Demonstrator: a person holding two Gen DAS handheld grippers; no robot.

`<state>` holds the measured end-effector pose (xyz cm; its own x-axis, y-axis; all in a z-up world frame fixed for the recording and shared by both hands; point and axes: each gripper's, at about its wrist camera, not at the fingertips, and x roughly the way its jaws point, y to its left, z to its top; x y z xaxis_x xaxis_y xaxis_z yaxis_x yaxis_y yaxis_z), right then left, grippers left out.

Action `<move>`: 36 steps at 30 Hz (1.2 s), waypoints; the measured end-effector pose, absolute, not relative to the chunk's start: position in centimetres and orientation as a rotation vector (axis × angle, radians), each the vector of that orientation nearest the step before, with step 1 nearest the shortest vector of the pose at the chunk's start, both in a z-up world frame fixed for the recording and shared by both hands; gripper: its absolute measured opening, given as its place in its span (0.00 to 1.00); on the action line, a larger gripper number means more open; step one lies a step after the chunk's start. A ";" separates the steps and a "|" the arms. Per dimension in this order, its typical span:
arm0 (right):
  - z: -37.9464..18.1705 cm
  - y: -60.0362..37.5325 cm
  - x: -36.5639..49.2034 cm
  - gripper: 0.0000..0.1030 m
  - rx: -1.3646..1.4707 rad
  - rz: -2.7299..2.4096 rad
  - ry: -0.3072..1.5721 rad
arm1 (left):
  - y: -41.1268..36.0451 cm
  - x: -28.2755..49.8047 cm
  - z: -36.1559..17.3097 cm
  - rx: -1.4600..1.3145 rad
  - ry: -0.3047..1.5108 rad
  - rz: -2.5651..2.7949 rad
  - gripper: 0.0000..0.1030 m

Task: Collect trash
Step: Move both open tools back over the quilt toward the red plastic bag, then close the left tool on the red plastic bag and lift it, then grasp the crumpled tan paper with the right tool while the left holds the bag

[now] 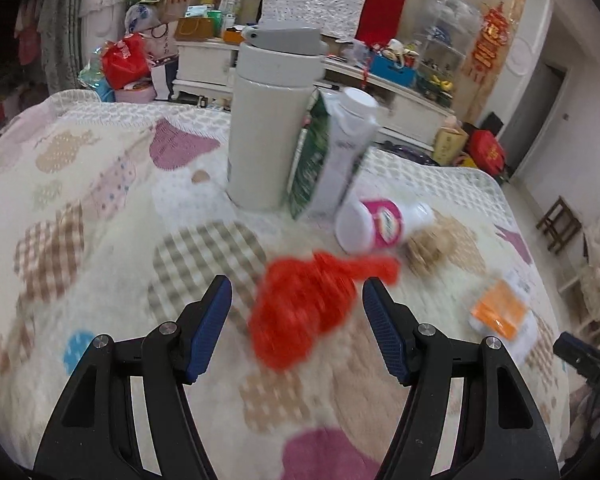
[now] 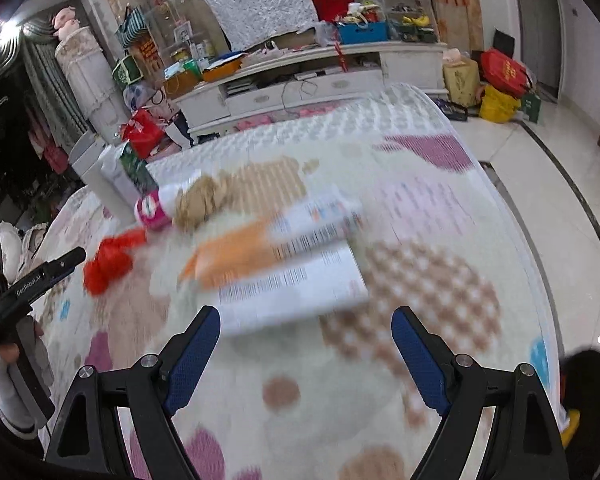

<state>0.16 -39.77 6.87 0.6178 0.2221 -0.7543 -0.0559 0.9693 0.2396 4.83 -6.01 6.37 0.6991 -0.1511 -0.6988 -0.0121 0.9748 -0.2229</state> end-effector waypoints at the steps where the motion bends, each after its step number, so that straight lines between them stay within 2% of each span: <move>1: 6.9 -39.3 1.1 0.83 0.192 0.167 0.890 | -5.7 5.7 6.2 -0.216 0.799 -0.069 0.65; 11: 4.5 -34.6 10.0 0.83 0.063 0.305 0.925 | -4.3 11.0 3.9 -0.237 0.879 -0.074 0.65; 21: 4.5 -34.9 3.8 0.83 0.059 0.514 1.021 | -7.1 9.3 3.3 -0.252 0.938 -0.268 0.65; 25: 5.3 -36.9 2.2 0.83 0.140 0.488 0.982 | -8.9 8.5 2.5 -0.212 0.970 -0.311 0.65; 30: 6.2 -35.6 3.3 0.83 0.109 0.435 0.918 | -10.2 8.2 2.4 -0.132 0.941 -0.297 0.65; 31: 6.3 -35.0 3.9 0.83 0.107 0.432 0.905 | -10.4 8.0 2.4 -0.116 0.935 -0.296 0.64; 33: 6.1 -33.7 5.6 0.83 0.100 0.427 0.894 | -10.6 7.7 2.2 -0.082 0.928 -0.283 0.41; 36: 5.6 -31.7 8.2 0.83 0.089 0.403 0.895 | -9.8 7.5 2.2 -0.101 0.926 -0.290 0.39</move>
<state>8.20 -31.71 5.62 0.5561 0.3772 -0.7406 -0.3041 0.9216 0.2411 7.48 -9.76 2.16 0.5656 -0.2894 -0.7722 0.2034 0.9564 -0.2095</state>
